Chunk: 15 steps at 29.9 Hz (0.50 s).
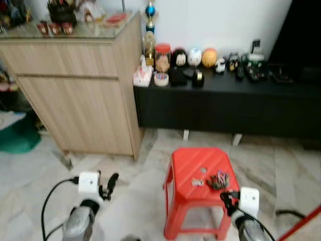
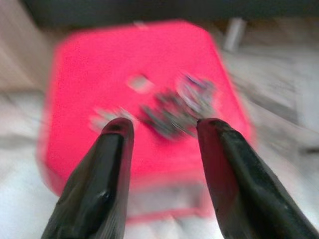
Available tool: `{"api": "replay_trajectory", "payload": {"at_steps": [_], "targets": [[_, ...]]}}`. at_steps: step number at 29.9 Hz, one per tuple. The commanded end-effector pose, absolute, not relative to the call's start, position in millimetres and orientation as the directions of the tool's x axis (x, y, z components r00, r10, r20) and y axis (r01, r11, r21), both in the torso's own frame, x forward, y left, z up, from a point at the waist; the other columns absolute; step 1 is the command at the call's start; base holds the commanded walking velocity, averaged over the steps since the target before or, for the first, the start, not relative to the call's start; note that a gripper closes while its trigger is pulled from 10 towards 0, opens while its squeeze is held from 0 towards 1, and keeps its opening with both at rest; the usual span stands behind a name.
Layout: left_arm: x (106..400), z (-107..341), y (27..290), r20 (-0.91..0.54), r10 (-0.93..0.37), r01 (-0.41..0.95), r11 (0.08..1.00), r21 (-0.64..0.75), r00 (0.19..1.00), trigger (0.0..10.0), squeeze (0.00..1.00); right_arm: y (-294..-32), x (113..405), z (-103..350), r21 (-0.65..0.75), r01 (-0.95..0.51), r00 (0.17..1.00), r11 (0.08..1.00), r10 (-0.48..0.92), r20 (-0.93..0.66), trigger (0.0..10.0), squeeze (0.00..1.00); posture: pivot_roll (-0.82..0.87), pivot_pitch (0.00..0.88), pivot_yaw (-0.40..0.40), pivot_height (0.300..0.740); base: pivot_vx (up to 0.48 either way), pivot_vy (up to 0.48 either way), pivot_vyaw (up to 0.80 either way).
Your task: Hang keys on a hook
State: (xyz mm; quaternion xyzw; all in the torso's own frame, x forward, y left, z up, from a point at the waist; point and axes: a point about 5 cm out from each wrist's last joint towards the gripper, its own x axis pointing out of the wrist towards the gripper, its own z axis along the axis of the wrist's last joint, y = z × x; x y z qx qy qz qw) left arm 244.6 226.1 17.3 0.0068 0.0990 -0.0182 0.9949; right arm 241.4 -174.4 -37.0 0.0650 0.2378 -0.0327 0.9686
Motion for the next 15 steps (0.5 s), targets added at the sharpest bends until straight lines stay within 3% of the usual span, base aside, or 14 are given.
{"api": "replay_trajectory", "payload": {"at_steps": [1,15], "targets": [[253.1,24.8,219.2,-0.166,-0.057,0.059,0.998,0.006,0.984,10.0,0.0,-185.3,236.7,-39.7,0.088,0.117,0.873,0.989,-0.06,-0.484,10.0,0.0,0.06,0.0,-0.021,0.654,0.337,0.0,0.0],[252.3,23.8,220.4,-0.175,-0.051,0.053,0.999,0.007,0.983,10.0,0.0,-182.6,240.1,-38.6,0.089,0.11,0.872,0.99,-0.053,-0.487,10.0,0.0,0.07,0.0,-0.025,0.654,0.331,0.0,0.0]]}}
